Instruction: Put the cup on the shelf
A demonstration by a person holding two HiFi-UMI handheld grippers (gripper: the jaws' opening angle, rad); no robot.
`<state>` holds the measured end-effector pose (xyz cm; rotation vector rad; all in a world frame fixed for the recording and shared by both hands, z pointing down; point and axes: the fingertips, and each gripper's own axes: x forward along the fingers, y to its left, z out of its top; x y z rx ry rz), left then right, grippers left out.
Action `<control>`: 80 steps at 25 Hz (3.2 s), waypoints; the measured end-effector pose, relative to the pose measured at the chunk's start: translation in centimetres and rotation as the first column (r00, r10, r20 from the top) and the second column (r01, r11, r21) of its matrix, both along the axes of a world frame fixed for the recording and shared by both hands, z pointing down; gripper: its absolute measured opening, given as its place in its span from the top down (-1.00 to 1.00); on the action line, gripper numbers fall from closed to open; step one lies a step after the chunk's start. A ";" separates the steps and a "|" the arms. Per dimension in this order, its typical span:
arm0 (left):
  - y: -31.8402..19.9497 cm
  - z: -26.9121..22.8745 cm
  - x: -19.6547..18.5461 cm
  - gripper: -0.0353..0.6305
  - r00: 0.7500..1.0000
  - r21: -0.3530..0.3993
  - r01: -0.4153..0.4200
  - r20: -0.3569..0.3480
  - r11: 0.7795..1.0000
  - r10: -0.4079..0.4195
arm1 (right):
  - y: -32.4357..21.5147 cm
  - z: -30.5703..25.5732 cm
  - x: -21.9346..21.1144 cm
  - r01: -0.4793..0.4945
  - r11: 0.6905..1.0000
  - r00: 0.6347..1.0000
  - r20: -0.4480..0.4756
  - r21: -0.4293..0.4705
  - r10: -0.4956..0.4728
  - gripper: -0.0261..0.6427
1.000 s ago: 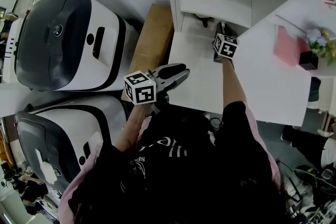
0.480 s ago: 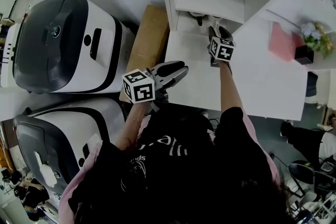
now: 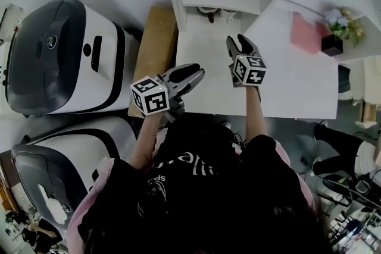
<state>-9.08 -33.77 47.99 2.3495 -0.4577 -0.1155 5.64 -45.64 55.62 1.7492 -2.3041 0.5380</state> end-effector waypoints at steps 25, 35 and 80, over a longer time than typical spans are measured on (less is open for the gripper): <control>9.8 -4.8 4.2 0.53 0.998 0.084 0.050 -0.039 0.995 -0.046 | 22.6 -10.4 -1.2 0.106 0.992 0.976 0.185 0.066 -0.117 0.63; 21.5 -6.2 7.5 0.53 0.994 0.117 0.108 -0.047 0.987 -0.104 | 35.0 -12.4 -0.3 0.220 0.969 0.944 0.226 0.110 -0.240 0.68; 34.5 -9.4 -0.3 0.53 0.998 0.189 0.068 -0.012 0.980 -0.067 | 47.5 -15.7 -9.9 0.232 0.962 0.932 0.250 0.144 -0.262 0.72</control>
